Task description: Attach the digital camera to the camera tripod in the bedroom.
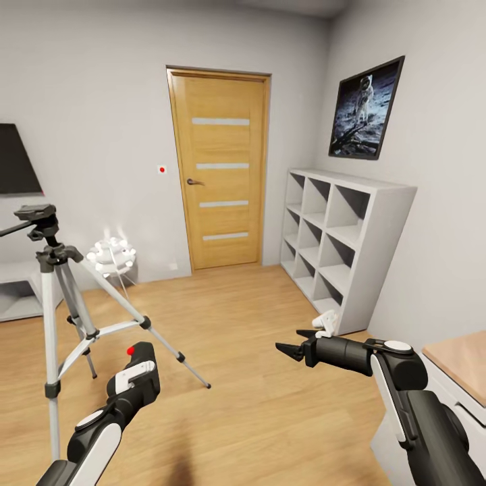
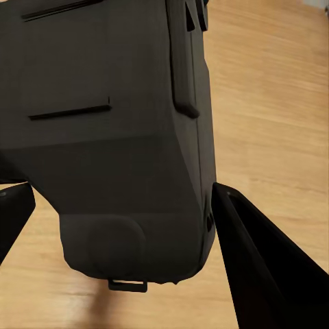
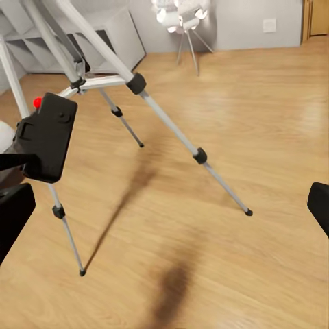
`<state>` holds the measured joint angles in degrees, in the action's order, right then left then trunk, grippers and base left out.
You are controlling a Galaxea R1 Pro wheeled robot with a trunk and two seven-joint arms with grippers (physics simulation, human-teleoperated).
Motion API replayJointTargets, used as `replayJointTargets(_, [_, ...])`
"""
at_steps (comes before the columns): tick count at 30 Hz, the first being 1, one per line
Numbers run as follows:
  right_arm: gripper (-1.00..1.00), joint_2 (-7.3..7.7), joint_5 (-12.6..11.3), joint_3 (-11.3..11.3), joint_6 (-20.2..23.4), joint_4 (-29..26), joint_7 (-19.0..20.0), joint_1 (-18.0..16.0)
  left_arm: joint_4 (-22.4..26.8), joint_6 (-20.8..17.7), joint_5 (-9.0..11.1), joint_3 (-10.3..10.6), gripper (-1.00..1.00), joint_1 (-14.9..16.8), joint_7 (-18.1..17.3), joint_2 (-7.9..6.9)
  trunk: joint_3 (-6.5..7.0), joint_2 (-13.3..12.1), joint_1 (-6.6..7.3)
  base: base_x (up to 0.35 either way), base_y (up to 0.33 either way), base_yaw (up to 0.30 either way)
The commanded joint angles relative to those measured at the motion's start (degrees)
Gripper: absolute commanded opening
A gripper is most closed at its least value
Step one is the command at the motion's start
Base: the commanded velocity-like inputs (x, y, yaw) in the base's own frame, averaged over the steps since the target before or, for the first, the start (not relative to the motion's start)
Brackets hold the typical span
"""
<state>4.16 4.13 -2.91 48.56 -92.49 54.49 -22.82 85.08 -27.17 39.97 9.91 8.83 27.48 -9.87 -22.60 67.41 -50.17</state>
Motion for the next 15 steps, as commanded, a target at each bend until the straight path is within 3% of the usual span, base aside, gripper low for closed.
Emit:
replayJointTargets(1, [1.00,-0.02,0.4,-0.1,0.1,-0.1,0.5,-0.1,0.1,-0.1,0.5,0.1,-1.00,0.1,0.4,-0.06,0.12,-0.4,0.22,0.000,0.000,0.000])
replayJointTargets(15, [1.00,-0.03,0.5,-0.1,-0.5,-0.1,0.5,0.0,0.1,-0.1,0.5,0.1,-1.00,0.1,0.4,-0.06,2.63,-6.0,3.30,0.000,0.000,0.000])
